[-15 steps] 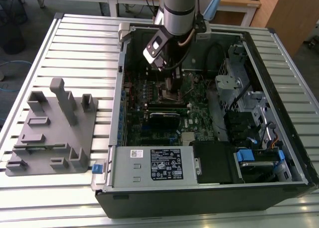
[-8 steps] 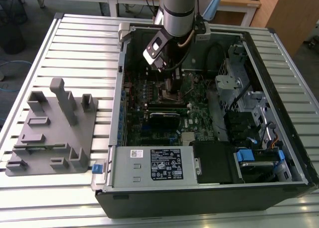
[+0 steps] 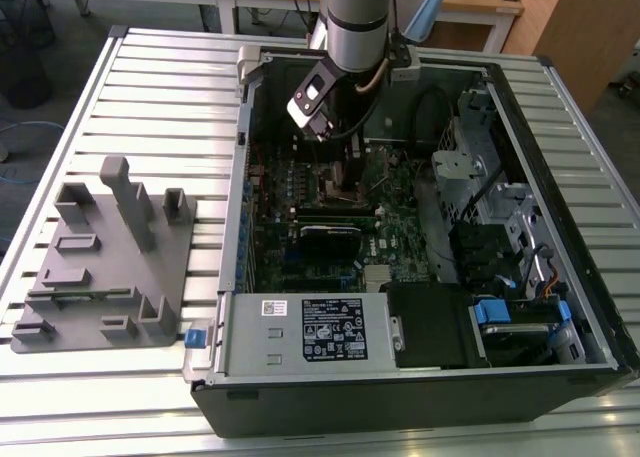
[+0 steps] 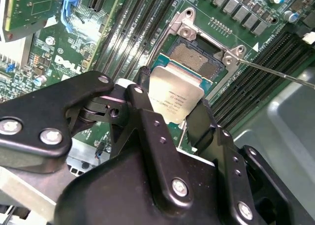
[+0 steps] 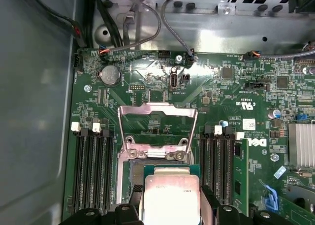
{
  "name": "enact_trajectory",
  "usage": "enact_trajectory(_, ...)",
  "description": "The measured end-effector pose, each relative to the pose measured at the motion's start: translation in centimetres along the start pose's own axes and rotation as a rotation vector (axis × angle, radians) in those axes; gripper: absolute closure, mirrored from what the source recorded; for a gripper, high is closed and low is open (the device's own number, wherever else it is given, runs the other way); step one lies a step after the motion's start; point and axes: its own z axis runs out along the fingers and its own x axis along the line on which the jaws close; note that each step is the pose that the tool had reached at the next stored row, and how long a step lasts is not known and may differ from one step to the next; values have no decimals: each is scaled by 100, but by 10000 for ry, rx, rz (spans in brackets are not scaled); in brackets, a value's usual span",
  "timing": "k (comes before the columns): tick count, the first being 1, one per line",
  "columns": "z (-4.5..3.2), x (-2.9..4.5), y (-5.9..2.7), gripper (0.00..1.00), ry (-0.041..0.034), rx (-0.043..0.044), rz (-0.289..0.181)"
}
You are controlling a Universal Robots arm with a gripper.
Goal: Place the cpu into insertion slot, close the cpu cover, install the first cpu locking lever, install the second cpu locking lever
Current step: 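Place the cpu into insertion slot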
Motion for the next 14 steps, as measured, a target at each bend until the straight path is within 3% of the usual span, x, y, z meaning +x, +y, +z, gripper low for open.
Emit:
enact_trajectory(5, 51, 11, -5, 46, -2, 1, 1)
enact_trajectory(14, 121, 95, -13, 46, 0, 0, 0)
